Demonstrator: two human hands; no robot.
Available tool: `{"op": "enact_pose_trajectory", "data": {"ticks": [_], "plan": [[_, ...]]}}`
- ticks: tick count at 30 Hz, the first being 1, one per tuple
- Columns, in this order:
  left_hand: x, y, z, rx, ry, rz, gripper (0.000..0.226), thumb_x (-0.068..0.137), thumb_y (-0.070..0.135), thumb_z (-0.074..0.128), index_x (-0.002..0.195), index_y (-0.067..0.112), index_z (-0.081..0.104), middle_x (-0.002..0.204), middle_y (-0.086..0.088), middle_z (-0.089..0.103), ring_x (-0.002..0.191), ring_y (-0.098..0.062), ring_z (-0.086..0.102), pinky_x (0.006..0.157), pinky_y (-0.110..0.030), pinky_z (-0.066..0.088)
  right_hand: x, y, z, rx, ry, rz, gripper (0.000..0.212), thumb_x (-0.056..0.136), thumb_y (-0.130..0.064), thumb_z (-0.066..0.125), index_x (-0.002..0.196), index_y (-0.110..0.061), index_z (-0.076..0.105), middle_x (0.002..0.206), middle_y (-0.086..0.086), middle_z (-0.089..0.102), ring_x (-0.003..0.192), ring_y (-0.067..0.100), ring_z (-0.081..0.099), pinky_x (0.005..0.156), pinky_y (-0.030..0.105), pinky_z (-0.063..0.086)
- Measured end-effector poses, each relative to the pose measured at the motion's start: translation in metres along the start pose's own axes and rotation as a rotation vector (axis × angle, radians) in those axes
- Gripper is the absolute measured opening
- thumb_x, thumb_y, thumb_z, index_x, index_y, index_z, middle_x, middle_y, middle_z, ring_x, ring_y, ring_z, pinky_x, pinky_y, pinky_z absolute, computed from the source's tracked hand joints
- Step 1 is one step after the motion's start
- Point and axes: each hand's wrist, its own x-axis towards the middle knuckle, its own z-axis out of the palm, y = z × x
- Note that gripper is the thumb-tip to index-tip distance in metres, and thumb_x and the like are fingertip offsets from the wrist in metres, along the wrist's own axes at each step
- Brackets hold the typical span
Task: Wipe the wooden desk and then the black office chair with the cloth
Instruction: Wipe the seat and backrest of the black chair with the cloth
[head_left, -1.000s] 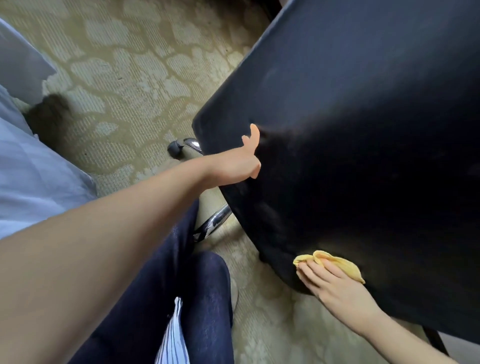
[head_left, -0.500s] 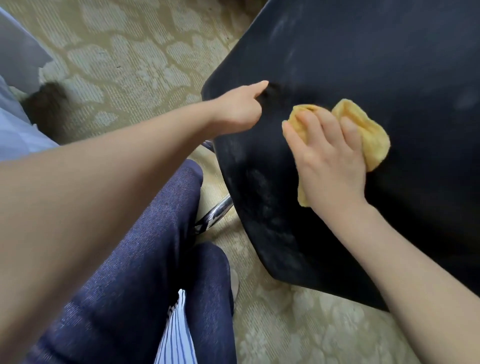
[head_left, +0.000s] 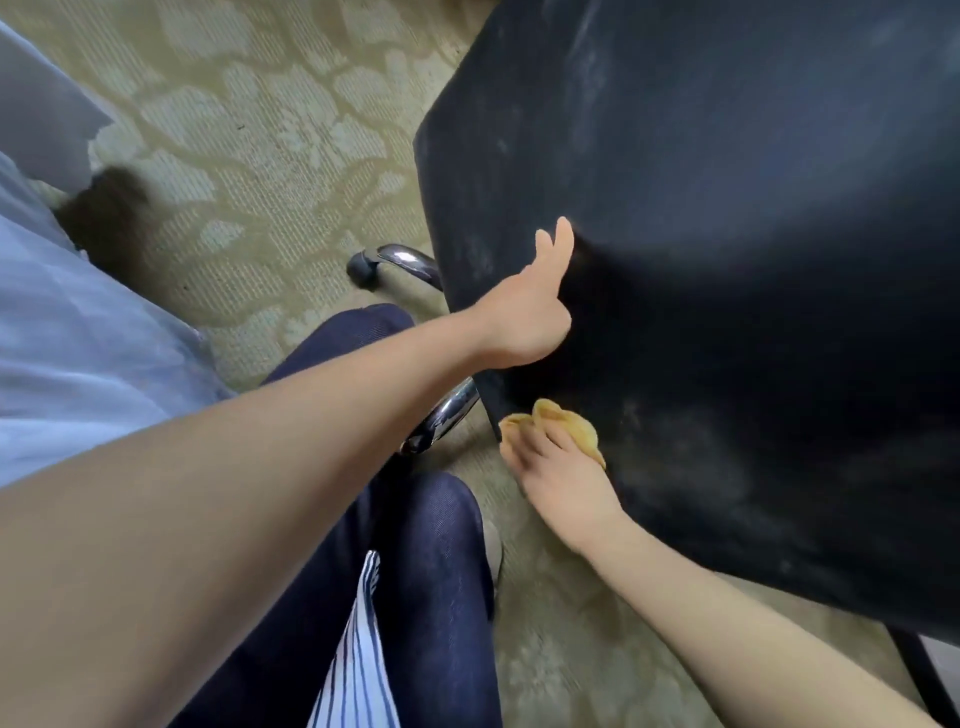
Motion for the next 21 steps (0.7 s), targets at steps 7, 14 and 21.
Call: {"op": "enact_pose_trajectory", "data": {"ticks": [7,14,21], "plan": [[0.004,0.000,0.009,0.059,0.064,-0.045,0.077,0.088,-0.003,0.030,0.151,0.022,-0.008,0.159,-0.008,0.003,0.141,-0.027,0.020,0.100,-0.021,0.020,-0.106,-0.011,0.019,0.151,0.225,0.151,0.046,0.077,-0.005,0.034,0.097,-0.013,0.075,0.099,0.001,0.071,0.095,0.017,0.067,0.091,0.031,0.042],[0.006,0.007,0.005,0.035,0.083,-0.076,0.077,0.089,-0.005,0.032,0.151,0.023,-0.006,0.159,-0.003,0.002,0.139,-0.027,0.028,0.098,-0.028,0.032,-0.152,0.038,-0.055,0.100,0.740,0.675,0.033,0.095,-0.001,0.048,0.116,-0.015,0.068,0.118,0.006,0.067,0.112,0.022,0.052,0.082,0.037,0.035],[-0.019,0.009,0.027,-0.157,0.197,-0.043,0.091,0.076,-0.006,0.032,0.150,0.038,0.001,0.156,0.001,0.020,0.125,-0.026,0.046,0.080,-0.018,0.044,-0.121,0.059,-0.066,-0.085,0.966,0.918,0.035,0.094,-0.001,0.051,0.119,-0.019,0.066,0.119,0.006,0.065,0.112,0.021,0.045,0.082,0.035,0.032]]}}
